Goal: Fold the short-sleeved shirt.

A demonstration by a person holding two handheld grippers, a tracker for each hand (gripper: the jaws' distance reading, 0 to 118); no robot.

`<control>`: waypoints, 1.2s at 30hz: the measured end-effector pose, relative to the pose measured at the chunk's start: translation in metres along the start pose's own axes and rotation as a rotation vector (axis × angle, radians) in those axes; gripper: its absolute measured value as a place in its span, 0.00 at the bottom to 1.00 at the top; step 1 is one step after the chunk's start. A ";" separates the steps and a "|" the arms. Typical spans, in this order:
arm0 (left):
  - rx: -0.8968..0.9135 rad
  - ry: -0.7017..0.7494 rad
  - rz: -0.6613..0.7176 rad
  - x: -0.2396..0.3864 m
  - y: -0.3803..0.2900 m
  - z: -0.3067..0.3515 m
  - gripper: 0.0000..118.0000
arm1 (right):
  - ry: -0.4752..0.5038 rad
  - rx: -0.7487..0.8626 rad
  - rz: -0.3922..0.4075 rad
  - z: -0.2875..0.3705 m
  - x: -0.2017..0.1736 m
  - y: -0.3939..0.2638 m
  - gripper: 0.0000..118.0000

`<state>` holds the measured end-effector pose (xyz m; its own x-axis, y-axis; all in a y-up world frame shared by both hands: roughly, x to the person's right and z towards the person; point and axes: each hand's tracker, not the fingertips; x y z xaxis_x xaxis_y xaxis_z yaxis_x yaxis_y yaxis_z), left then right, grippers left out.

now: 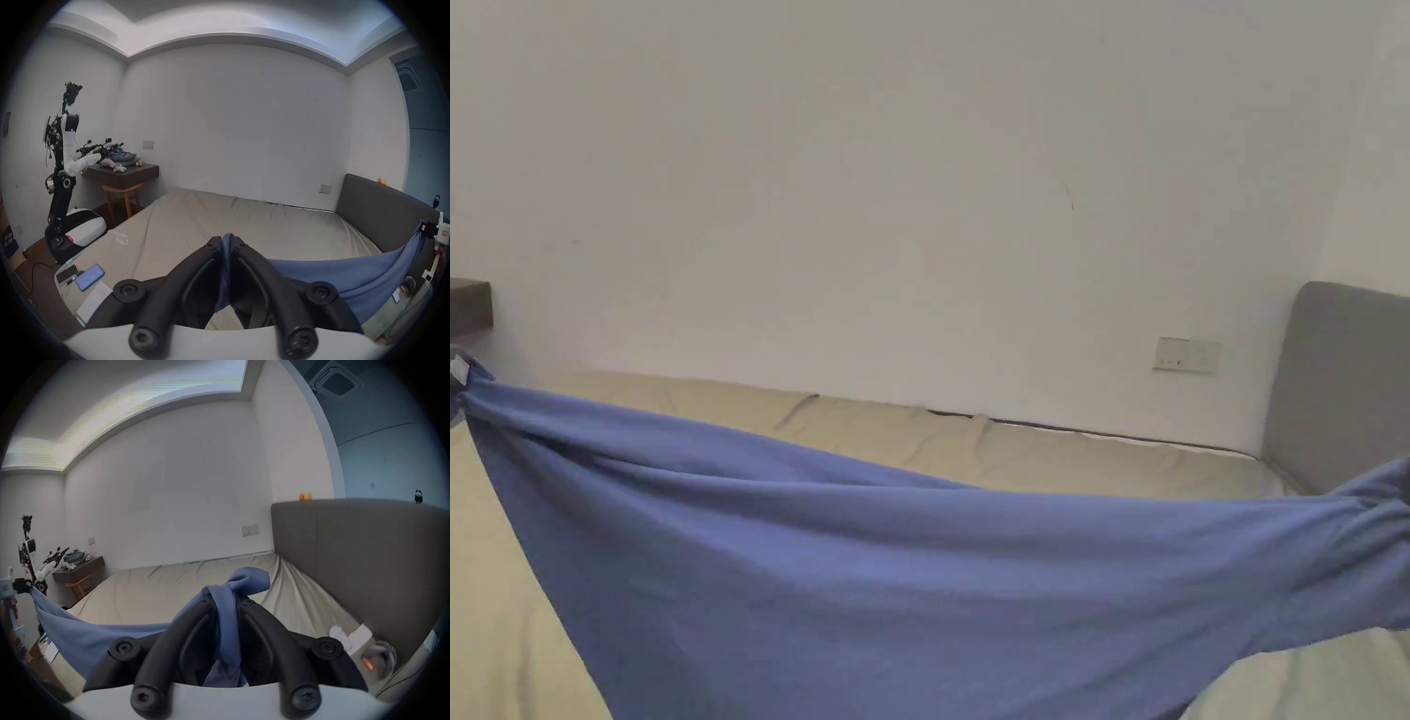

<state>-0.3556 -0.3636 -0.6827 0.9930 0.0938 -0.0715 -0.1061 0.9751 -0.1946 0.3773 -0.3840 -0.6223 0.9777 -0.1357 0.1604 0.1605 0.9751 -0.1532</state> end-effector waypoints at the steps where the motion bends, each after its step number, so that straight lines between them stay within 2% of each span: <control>1: 0.008 0.016 -0.003 0.002 0.010 -0.011 0.04 | -0.014 0.008 0.013 -0.013 -0.004 0.011 0.13; 5: 0.031 0.047 -0.012 0.014 0.040 -0.067 0.04 | -0.099 0.055 0.126 -0.070 -0.014 0.041 0.12; 6: 0.032 0.064 -0.014 0.018 0.047 -0.083 0.04 | -0.116 0.057 0.153 -0.080 -0.027 0.046 0.13; 9: 0.029 0.086 -0.018 0.038 0.063 -0.129 0.04 | -0.133 0.089 0.159 -0.124 -0.033 0.064 0.13; 11: 0.030 0.089 -0.024 0.055 0.072 -0.152 0.04 | -0.179 0.112 0.167 -0.149 -0.037 0.073 0.13; 14: 0.066 0.107 -0.102 0.080 0.087 -0.192 0.04 | -0.211 0.138 0.225 -0.188 -0.044 0.087 0.13; 18: 0.121 0.110 -0.160 0.101 0.090 -0.235 0.04 | -0.232 0.156 0.247 -0.229 -0.041 0.096 0.13; 20: 0.134 0.134 -0.205 0.112 0.076 -0.254 0.04 | -0.255 0.158 0.262 -0.249 -0.039 0.090 0.13; 23: 0.120 0.113 -0.154 0.117 0.044 -0.279 0.04 | -0.263 0.142 0.238 -0.270 -0.030 0.070 0.13; 28: -0.013 0.097 -0.141 0.120 -0.035 -0.310 0.04 | -0.272 0.033 0.229 -0.296 -0.013 0.004 0.13; 31: -0.069 0.081 -0.137 0.118 -0.085 -0.309 0.04 | -0.253 -0.016 0.194 -0.295 -0.002 -0.036 0.13; 36: -0.174 0.044 -0.112 0.108 -0.152 -0.277 0.04 | -0.236 -0.090 0.268 -0.262 0.003 -0.098 0.13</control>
<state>-0.2467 -0.5573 -0.9318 0.9963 -0.0254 -0.0817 -0.0066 0.9292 -0.3694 0.4002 -0.5259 -0.8621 0.9300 0.1769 0.3223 -0.0754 0.9498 -0.3036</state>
